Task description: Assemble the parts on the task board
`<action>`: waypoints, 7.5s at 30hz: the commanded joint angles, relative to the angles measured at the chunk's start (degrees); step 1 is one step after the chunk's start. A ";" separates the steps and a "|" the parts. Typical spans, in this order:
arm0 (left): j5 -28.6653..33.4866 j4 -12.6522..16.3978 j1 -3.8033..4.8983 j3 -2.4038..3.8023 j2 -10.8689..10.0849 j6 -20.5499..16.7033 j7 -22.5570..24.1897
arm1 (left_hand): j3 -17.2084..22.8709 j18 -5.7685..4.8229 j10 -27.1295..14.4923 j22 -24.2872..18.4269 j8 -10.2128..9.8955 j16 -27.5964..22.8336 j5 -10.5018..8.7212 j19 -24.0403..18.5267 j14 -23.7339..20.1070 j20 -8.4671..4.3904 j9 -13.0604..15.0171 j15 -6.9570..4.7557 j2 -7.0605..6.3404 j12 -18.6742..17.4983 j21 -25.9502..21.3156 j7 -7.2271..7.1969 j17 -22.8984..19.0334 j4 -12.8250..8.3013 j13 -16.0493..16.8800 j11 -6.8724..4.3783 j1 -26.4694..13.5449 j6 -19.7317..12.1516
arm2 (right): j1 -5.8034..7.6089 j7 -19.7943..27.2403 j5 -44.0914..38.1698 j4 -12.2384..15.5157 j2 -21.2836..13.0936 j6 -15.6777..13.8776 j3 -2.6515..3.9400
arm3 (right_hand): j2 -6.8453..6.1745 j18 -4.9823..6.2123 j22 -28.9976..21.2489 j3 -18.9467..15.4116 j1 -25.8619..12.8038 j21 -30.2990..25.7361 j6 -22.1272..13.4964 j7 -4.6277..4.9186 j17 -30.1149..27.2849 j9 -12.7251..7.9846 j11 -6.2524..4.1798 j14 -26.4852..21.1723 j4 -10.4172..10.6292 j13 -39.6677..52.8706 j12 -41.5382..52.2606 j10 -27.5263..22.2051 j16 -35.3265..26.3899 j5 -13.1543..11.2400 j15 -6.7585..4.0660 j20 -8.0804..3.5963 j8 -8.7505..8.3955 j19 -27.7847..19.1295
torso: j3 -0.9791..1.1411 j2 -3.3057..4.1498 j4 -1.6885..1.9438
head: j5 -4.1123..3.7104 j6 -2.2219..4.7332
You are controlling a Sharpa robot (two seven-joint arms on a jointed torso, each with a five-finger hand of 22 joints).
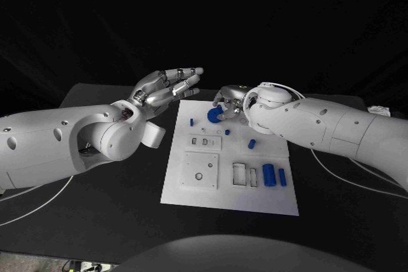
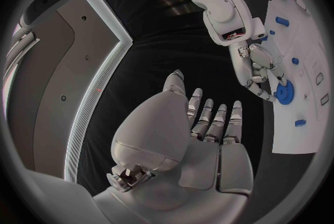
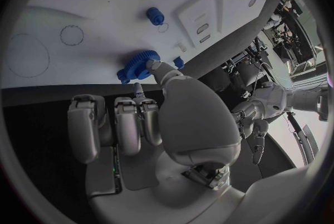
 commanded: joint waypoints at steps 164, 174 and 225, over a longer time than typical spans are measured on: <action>0.00 -2.99 -1.72 -0.02 1.42 3.48 -0.74 | 0.93 -1.72 1.17 0.05 0.63 2.00 2.77 0.79 1.63 0.01 0.01 0.57 0.33 1.04 0.68 0.16 0.26 -0.38 0.18 0.30 2.99 -0.01 | -8.18 24.55 22.80 5.62 -26.37 -12.12 -0.66 | -1.14 0.73 13.05 -2.25 8.03 0.59 -16.14 -0.78 15.08 9.86 -1.04 5.99 10.87 15.09 0.22 6.01 0.20 13.13 -1.07 -1.52 31.20 1.67 | -0.27 -0.74 -0.33 | -4.56 2.87; 0.00 -2.97 -1.72 -0.02 1.27 3.49 -0.86 | 0.94 -1.74 1.19 0.05 0.65 2.01 2.84 0.80 1.63 0.01 0.02 0.56 0.32 1.06 0.69 0.18 0.26 -0.39 0.18 0.32 3.05 0.04 | -8.20 23.68 22.83 5.19 -26.01 -11.95 -0.65 | -1.06 0.82 12.94 -2.01 7.74 0.33 -15.90 -0.63 15.08 9.76 -0.93 5.99 11.05 15.09 0.22 6.01 0.20 12.81 -1.00 -1.47 31.48 1.41 | -0.24 -0.74 -0.37 | -4.48 2.85; 0.00 -2.89 -1.76 -0.03 1.15 3.69 -1.22 | 1.02 -1.81 1.28 0.03 0.71 2.11 3.19 0.82 1.66 0.01 0.02 0.53 0.22 1.07 0.71 0.22 0.26 -0.46 0.18 0.38 3.38 0.05 | -8.20 21.54 22.78 3.98 -24.95 -10.62 -0.62 | -1.33 1.20 12.43 -0.45 6.81 -0.76 -16.36 -0.29 14.26 4.37 -0.49 5.52 9.82 14.03 -0.41 4.75 -0.16 3.81 -0.55 -0.89 28.50 0.11 | -0.25 -0.74 -0.38 | -4.02 2.05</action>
